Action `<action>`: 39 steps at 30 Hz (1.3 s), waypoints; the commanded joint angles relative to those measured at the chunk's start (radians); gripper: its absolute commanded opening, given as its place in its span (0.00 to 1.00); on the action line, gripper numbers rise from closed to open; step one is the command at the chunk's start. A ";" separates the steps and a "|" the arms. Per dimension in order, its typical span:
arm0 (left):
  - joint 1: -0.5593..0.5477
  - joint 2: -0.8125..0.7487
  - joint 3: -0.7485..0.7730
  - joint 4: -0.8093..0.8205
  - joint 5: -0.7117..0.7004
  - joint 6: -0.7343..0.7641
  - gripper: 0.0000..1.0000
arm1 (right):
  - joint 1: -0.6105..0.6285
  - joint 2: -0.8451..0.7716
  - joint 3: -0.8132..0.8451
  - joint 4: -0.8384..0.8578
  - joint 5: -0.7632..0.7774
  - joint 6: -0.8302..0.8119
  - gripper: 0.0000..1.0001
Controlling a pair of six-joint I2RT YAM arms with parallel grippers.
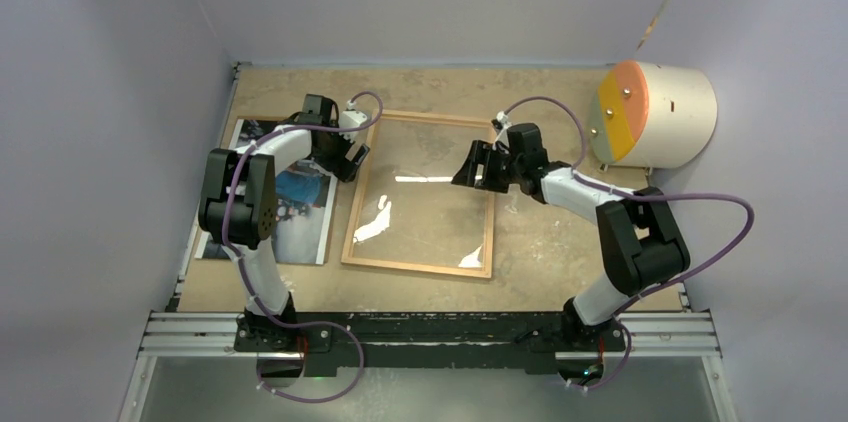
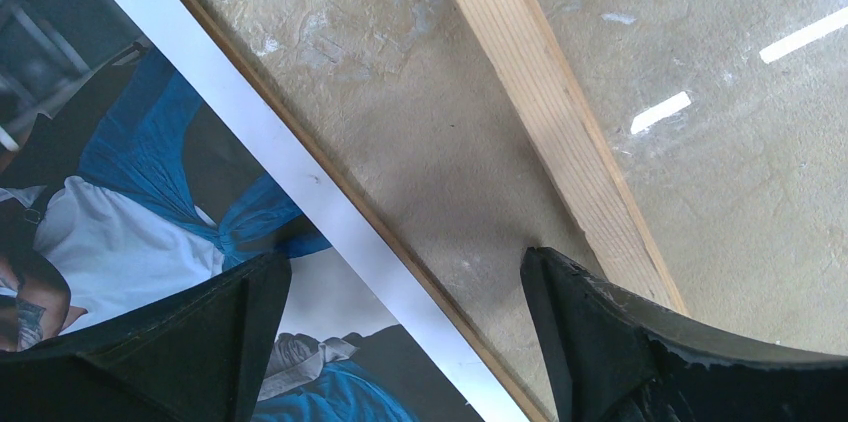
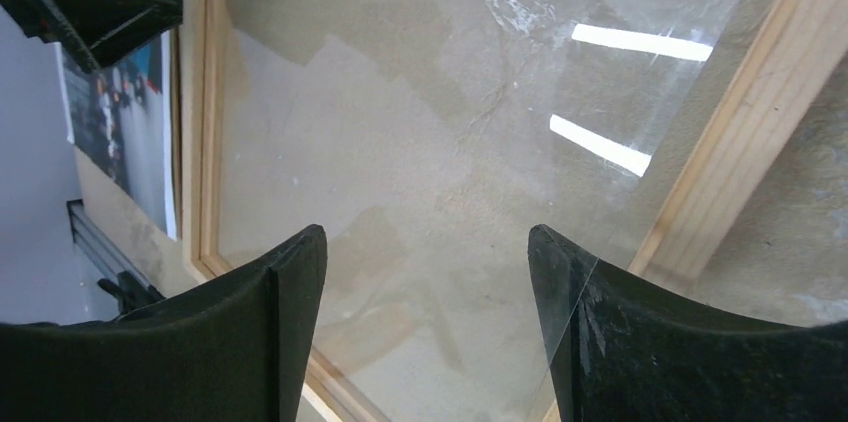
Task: Put the photo into the frame
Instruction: Place the photo frame item in the photo frame.
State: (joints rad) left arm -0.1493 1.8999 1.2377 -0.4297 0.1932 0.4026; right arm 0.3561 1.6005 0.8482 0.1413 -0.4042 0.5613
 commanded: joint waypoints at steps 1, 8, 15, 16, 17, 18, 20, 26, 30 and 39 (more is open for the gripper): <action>-0.006 0.034 -0.027 -0.016 0.012 -0.007 0.93 | 0.022 -0.013 0.054 -0.105 0.116 -0.054 0.76; -0.006 0.034 -0.027 -0.017 0.015 -0.007 0.93 | 0.030 -0.006 0.075 -0.137 0.165 -0.062 0.77; -0.006 0.034 -0.032 -0.017 0.020 -0.002 0.93 | 0.046 0.000 0.091 -0.212 0.265 -0.081 0.78; -0.006 0.034 -0.035 -0.014 0.020 -0.001 0.93 | 0.047 -0.003 0.090 -0.214 0.273 -0.083 0.78; -0.006 0.033 -0.035 -0.014 0.020 -0.001 0.93 | 0.048 -0.007 0.089 -0.215 0.278 -0.086 0.78; -0.006 0.034 -0.035 -0.014 0.019 0.000 0.93 | 0.048 -0.009 0.088 -0.213 0.279 -0.087 0.78; -0.006 0.034 -0.035 -0.015 0.018 0.000 0.93 | 0.048 -0.006 0.095 -0.216 0.274 -0.090 0.78; -0.006 0.030 -0.030 -0.017 0.012 0.005 0.93 | 0.048 0.006 0.112 -0.235 0.274 -0.099 0.78; -0.006 0.030 -0.032 -0.017 0.009 0.007 0.93 | 0.048 0.003 0.120 -0.252 0.286 -0.105 0.78; -0.006 0.029 -0.037 -0.014 0.005 0.008 0.93 | 0.049 -0.053 0.080 -0.291 0.278 -0.083 0.78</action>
State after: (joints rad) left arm -0.1493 1.8999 1.2373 -0.4286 0.1932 0.4038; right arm 0.3992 1.6009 0.9371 -0.1123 -0.1394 0.4706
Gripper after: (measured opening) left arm 0.928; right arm 0.779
